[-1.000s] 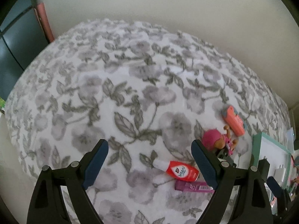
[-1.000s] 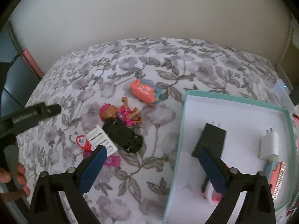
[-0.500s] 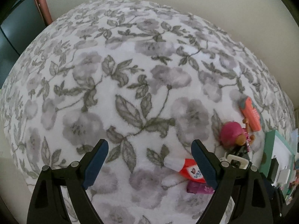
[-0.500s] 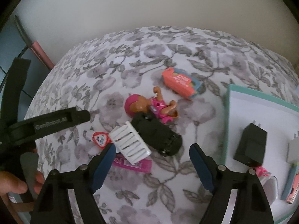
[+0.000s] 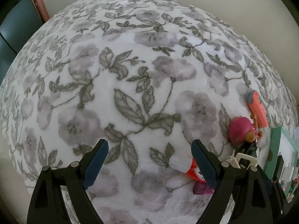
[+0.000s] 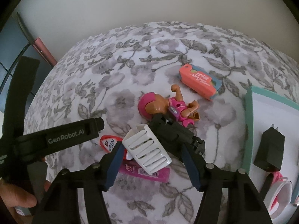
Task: Organize rigid objects
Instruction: 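Move both grippers back toward the remaining objects on the bed, then grasp the red bottle with left gripper while right grasps the white comb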
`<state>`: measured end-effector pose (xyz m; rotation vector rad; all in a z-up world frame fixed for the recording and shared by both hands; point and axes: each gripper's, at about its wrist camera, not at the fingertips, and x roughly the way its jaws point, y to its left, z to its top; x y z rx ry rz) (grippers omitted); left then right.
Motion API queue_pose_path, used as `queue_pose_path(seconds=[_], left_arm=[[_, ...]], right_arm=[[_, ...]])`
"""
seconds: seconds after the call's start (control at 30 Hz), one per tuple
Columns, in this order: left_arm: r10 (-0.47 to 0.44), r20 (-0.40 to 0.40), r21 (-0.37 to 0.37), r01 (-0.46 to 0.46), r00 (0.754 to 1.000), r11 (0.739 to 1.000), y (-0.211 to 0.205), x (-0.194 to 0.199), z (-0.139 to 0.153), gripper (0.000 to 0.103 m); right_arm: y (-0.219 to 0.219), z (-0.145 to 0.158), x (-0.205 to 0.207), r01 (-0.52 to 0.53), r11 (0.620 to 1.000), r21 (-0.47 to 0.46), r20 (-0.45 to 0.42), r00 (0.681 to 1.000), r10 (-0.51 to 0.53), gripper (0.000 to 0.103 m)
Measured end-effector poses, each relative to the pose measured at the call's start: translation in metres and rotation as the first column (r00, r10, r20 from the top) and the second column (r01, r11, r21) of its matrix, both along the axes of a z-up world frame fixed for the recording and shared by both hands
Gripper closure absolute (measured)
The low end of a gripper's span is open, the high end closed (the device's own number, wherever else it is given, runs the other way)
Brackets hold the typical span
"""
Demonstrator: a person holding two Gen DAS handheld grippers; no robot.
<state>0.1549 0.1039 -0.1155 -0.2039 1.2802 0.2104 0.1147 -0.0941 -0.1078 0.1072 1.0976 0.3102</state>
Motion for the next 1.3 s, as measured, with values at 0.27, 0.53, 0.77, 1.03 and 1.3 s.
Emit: queue_pose_path(seconds=[0.27,0.53,0.77,1.03,1.3], left_arm=[[-0.008,-0.001,0.001,0.008,1.0,1.0,0.0,-0.001,0.0,0.013],[-0.026,0.003,-0.018,0.026,1.0,0.999,-0.008,-0.002,0.001,0.013],[-0.086,0.001,-0.039,0.086,0.996,0.996,-0.026,-0.002,0.001,0.013],[-0.155,-0.015,-0.083,0.153,0.988,0.985,-0.051,0.001,-0.004,0.013],[-0.21,-0.034,-0.112,0.205,0.977,0.972,-0.072,0.002,-0.013,0.013]], right_arm=[[0.001,0.001,0.001,-0.004,1.0,-0.002,0.014,1.0,0.004,0.056],[-0.005,0.001,-0.001,-0.001,0.999,0.033,0.002,1.0,0.0,0.062],[-0.018,0.005,-0.005,0.019,0.998,0.066,-0.012,1.0,-0.019,0.067],[-0.033,0.007,-0.011,0.045,0.995,0.084,-0.035,0.999,-0.042,0.068],[-0.054,0.01,-0.014,0.095,0.991,0.091,-0.06,0.994,-0.089,0.069]])
